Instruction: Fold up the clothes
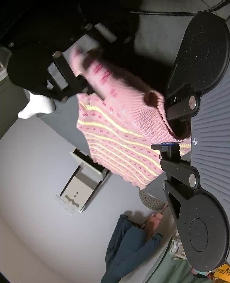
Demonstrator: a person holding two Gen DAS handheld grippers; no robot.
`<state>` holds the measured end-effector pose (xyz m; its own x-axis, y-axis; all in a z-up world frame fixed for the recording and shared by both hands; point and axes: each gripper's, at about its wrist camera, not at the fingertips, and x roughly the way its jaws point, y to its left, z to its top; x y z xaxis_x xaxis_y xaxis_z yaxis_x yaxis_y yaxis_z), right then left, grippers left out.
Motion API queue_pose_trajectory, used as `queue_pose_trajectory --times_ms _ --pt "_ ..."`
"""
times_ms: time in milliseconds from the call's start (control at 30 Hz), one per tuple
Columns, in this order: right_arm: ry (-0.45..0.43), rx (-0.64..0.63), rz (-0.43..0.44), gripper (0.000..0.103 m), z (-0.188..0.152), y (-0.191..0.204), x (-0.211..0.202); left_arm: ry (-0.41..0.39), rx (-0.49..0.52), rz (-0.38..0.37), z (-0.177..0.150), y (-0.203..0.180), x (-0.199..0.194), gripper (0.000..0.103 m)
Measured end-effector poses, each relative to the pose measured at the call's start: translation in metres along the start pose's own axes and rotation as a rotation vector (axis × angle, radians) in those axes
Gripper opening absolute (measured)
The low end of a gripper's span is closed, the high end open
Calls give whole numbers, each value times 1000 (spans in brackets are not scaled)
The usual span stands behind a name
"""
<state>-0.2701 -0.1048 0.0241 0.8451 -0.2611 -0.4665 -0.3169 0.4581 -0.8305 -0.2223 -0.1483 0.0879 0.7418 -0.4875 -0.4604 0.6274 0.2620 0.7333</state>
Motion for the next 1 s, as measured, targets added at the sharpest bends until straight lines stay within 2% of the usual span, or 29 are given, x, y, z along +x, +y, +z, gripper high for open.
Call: queue_pose_trajectory --times_ms 167,400,567,700,800,900,1000 --pt "-42 -10 37 15 5 -14 -21 1 40 -34 -5 1 -21 4" --pt "-95 -25 97 13 12 -33 -52 -58 155 -81 7 -4 -72 4" --pt "-65 -45 269 13 21 -49 -85 -84 240 -194 15 -8 -120 5" --pt "-32 9 457 13 24 -55 -115 -91 230 -321 17 -10 -158 5" --pt "-17 47 571 13 26 -58 -126 -78 220 -406 14 -10 -168 5" --pt "-13 49 598 13 23 -67 -119 -67 201 -419 13 -4 -160 5" --pt "8 143 656 14 22 -101 -98 -70 164 -383 20 19 -144 5"
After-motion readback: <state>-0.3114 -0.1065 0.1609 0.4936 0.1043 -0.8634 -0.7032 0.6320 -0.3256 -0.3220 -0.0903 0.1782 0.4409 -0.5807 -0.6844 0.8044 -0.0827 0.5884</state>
